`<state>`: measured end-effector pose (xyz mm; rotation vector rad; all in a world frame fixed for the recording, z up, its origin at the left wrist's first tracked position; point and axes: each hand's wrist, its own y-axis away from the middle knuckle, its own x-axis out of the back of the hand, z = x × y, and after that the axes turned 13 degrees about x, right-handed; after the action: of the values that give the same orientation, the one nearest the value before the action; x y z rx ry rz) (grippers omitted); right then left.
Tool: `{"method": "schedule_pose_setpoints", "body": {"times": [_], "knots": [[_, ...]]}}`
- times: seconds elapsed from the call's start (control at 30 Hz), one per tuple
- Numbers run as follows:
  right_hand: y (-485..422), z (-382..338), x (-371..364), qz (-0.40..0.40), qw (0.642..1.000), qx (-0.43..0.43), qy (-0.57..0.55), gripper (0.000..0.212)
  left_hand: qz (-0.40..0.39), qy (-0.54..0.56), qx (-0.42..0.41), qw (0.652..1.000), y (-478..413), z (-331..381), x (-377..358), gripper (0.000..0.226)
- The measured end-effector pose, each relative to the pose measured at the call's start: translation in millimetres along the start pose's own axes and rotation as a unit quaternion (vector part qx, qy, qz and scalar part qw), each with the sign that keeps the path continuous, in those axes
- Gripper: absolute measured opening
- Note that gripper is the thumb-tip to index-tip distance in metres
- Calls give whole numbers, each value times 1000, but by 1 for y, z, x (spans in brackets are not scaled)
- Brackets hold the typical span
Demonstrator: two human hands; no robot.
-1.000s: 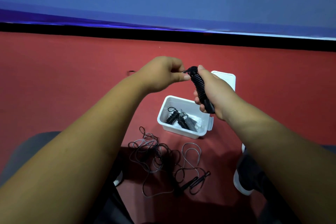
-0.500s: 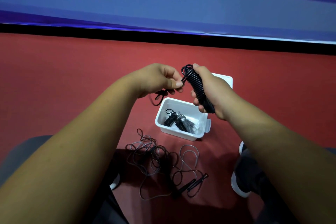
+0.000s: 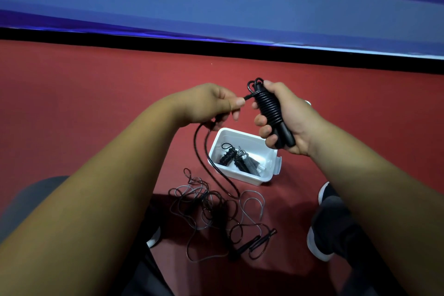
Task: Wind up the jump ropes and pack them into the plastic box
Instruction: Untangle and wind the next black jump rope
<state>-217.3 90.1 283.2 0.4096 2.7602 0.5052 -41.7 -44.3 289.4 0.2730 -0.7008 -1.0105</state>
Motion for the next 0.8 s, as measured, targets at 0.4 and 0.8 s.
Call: {"method": "schedule_pose_setpoints", "body": {"times": [0.4, 0.8], "knots": [[8, 0, 5, -151, 986, -56, -31, 54, 29, -119, -76, 989, 4, -4, 14, 22], [15, 17, -3, -315, 939, -134, 23, 63, 67, -155, -87, 982, 0, 0, 0, 24]]}}
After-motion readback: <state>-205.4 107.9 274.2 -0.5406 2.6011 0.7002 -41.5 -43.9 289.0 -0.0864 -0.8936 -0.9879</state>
